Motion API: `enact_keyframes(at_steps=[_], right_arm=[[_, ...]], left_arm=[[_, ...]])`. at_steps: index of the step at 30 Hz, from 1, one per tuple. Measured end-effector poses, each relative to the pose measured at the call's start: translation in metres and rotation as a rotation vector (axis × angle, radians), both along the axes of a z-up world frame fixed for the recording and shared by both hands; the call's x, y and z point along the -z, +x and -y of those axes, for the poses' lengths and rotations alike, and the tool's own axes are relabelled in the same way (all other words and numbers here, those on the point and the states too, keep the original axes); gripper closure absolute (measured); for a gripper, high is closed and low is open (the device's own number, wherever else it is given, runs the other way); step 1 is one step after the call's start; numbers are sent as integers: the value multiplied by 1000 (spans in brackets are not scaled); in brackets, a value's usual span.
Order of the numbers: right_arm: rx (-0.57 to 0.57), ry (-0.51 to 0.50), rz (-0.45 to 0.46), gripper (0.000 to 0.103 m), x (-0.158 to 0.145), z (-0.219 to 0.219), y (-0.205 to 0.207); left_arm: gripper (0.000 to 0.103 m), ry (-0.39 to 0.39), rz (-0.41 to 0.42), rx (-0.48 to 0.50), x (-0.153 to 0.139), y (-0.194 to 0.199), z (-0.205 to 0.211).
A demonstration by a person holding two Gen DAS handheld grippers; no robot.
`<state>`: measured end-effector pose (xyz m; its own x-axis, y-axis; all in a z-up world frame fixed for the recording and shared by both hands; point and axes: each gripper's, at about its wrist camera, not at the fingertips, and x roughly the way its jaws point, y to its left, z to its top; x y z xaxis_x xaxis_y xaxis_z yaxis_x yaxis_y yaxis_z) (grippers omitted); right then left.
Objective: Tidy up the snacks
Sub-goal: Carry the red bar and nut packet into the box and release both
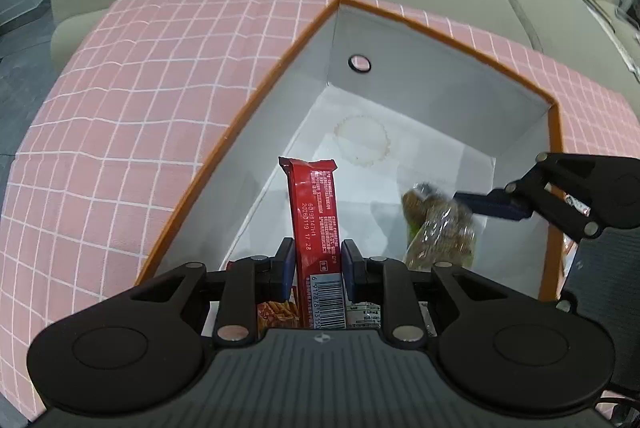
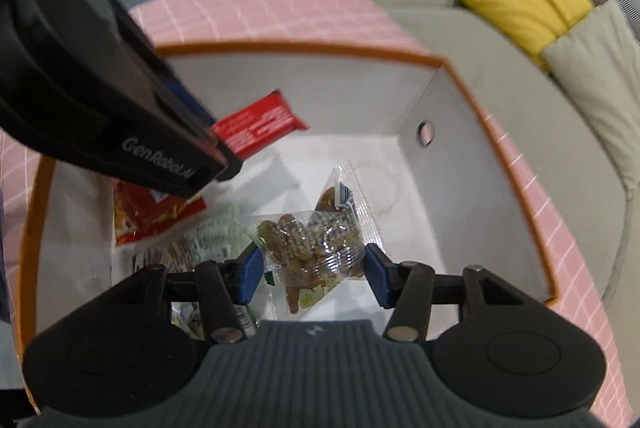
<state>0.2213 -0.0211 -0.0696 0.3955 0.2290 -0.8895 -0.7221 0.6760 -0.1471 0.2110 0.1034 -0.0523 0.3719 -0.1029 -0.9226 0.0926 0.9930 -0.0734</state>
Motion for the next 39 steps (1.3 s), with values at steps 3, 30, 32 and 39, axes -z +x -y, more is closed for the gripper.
enact_keyframes(at_steps=[3, 30, 32, 39], right_arm=[[-9, 1, -59, 52, 8, -1, 0], [33, 25, -194, 44, 14, -5, 11], [39, 25, -184, 42, 10, -5, 13], [55, 21, -155, 31, -2, -3, 12]], left_arm=[[77, 5, -22, 26, 7, 4, 3], [71, 65, -138, 71, 44, 13, 15], [65, 65, -131, 71, 42, 12, 16], [45, 52, -82, 61, 21, 5, 16]])
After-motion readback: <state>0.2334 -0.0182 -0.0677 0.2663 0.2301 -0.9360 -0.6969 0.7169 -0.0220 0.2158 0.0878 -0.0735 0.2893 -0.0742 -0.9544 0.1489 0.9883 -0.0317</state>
